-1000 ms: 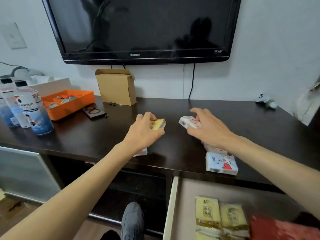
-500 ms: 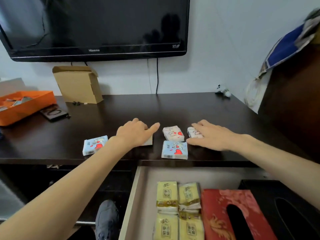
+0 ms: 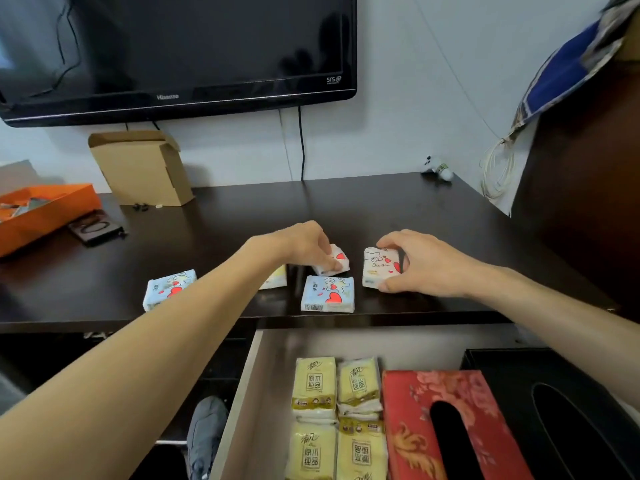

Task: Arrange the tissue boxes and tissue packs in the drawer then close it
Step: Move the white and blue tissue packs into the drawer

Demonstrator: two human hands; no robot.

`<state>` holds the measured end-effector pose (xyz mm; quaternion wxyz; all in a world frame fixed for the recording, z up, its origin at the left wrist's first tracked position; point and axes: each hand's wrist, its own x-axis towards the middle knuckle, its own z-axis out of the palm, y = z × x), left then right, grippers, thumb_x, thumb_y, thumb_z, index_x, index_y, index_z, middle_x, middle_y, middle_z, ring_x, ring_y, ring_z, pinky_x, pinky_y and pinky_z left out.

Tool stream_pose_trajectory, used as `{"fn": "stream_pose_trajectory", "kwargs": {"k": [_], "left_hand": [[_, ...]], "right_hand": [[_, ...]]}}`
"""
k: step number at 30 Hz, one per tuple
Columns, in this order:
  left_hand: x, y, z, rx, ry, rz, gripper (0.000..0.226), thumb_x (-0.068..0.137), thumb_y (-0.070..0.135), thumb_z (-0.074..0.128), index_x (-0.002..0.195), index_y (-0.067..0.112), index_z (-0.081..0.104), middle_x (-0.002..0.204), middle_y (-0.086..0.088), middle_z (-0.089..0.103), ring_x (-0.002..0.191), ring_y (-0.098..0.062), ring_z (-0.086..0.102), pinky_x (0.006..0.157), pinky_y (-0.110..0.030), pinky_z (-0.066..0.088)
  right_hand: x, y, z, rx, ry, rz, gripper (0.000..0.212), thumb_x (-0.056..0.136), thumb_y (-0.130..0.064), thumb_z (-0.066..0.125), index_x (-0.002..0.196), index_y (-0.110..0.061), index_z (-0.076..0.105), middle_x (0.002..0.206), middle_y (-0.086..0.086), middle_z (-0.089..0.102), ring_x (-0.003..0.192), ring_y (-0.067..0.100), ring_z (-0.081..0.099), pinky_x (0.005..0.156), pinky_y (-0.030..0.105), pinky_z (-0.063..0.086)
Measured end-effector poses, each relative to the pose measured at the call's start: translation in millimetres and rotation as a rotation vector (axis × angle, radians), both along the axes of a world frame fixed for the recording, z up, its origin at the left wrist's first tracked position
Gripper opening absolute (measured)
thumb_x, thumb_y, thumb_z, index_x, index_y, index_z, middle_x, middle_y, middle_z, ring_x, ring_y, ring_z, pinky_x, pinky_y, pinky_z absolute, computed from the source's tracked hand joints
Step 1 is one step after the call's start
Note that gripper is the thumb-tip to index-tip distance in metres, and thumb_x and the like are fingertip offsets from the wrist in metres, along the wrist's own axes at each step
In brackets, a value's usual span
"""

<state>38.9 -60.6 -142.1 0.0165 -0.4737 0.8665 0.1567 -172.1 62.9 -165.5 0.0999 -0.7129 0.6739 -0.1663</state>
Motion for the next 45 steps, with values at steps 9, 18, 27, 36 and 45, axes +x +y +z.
{"fn": "stream_pose_trajectory", "kwargs": {"k": [9,18,27,36,45], "left_hand": [[13,26,24,-0.256,0.116,-0.049,0.049,0.075,0.047,0.079,0.116,0.023,0.068,0.12,0.001,0.069,0.105,-0.02,0.064,0.092,-0.043,0.053],[114,161,-3,-0.106,0.348,-0.187,0.043,0.065,0.058,0.08,0.101,0.039,0.066,0.107,0.021,0.068,0.102,0.0,0.064,0.086,-0.031,0.054],[125,198,-83,-0.137,0.098,-0.284,0.054,0.067,0.064,0.076,0.112,0.04,0.059,0.103,0.022,0.057,0.092,0.005,0.048,0.085,-0.028,0.048],[119,203,-106,-0.178,0.024,-0.402,0.053,0.073,0.064,0.07,0.116,0.035,0.058,0.115,0.017,0.058,0.111,-0.011,0.054,0.084,-0.039,0.052],[123,205,-92,-0.219,0.194,-0.404,0.043,0.078,0.06,0.072,0.109,0.031,0.066,0.119,0.015,0.051,0.111,-0.005,0.05,0.079,-0.018,0.039]], "right_hand": [[8,40,5,-0.052,-0.283,0.02,0.06,0.075,-0.029,0.085,0.129,-0.03,0.058,0.091,-0.015,0.063,0.072,-0.007,0.063,0.053,0.015,0.047],[67,131,-4,0.026,-0.143,0.146,0.05,0.065,-0.068,0.078,0.102,-0.048,0.051,0.097,-0.029,0.064,0.092,-0.013,0.061,0.062,0.023,0.053],[102,155,-40,0.016,0.286,0.315,0.041,0.075,-0.074,0.059,0.09,-0.037,0.049,0.088,-0.022,0.049,0.09,0.006,0.038,0.074,0.022,0.031],[113,147,-50,0.102,0.375,0.374,0.028,0.075,-0.059,0.062,0.085,-0.034,0.055,0.081,-0.019,0.049,0.085,0.006,0.046,0.096,0.03,0.036],[110,134,-30,0.014,0.1,0.233,0.032,0.08,-0.066,0.05,0.08,-0.037,0.065,0.08,-0.021,0.065,0.082,0.0,0.059,0.07,0.031,0.046]]}}
